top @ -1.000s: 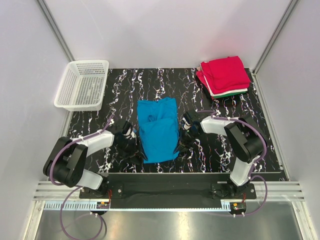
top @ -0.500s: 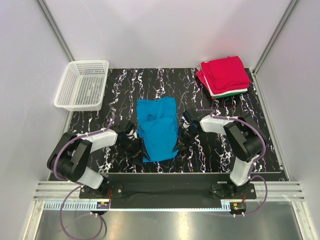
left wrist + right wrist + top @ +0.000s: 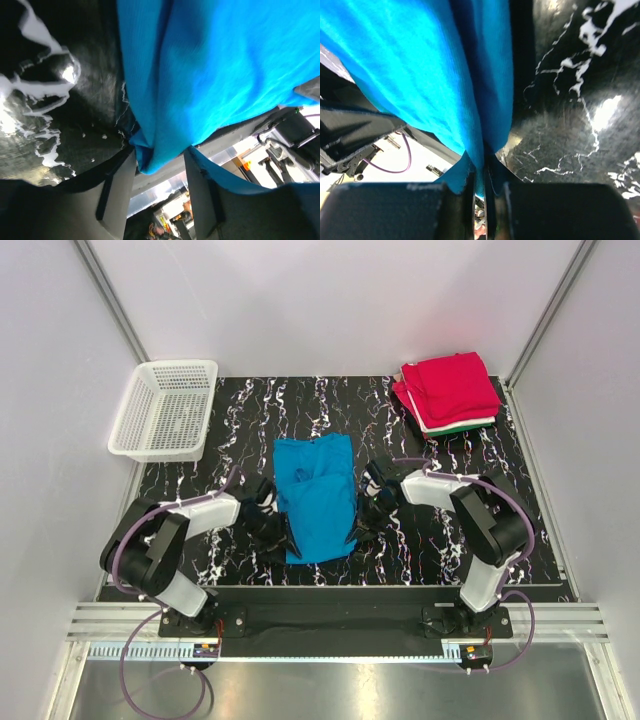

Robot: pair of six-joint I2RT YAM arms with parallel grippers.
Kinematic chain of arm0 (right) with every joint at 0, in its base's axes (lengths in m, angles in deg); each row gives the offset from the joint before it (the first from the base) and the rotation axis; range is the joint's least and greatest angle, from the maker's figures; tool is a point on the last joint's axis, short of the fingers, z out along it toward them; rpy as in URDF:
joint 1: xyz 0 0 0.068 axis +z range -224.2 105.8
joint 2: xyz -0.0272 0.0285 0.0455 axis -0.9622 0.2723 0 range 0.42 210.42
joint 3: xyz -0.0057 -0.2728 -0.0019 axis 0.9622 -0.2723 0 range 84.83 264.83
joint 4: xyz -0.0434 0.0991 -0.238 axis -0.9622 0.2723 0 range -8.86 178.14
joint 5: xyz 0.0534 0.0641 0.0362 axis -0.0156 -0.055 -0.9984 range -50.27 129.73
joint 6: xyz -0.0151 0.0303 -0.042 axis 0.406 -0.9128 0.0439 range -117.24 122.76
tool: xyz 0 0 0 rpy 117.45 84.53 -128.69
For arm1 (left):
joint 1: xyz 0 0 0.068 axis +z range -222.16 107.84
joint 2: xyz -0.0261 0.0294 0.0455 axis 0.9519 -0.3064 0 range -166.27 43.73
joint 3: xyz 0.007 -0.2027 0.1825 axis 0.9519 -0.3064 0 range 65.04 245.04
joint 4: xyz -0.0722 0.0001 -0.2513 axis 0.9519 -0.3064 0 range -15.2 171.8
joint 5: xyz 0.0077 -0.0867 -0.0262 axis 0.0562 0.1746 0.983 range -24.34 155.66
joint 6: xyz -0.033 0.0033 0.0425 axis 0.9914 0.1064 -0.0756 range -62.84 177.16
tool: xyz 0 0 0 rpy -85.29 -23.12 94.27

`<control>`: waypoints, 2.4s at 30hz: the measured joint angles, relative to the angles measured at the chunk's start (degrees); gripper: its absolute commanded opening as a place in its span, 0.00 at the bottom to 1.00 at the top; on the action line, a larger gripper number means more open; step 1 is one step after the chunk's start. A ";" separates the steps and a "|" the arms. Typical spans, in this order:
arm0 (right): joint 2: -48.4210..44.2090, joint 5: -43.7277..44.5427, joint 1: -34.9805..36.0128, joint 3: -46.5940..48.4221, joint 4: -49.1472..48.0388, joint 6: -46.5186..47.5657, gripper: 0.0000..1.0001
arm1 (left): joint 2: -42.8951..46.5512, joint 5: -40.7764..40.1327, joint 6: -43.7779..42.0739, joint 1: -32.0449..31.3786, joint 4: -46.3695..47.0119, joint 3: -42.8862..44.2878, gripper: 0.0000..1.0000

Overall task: Fold and stack the t-shirts
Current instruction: Fold the tshirt

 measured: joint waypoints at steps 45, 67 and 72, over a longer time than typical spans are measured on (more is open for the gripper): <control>-6.38 -0.02 -3.54 18.03 9.40 -0.20 0.00 | -1.29 -18.49 -3.96 3.56 -11.32 32.33 0.00; 20.65 -3.50 -11.13 51.04 14.91 3.96 0.00 | -24.00 -18.58 -8.00 10.10 -15.06 58.40 0.00; 24.13 -3.76 -12.17 56.04 15.52 3.87 0.00 | -29.44 -17.88 -8.48 11.23 -15.26 63.12 0.00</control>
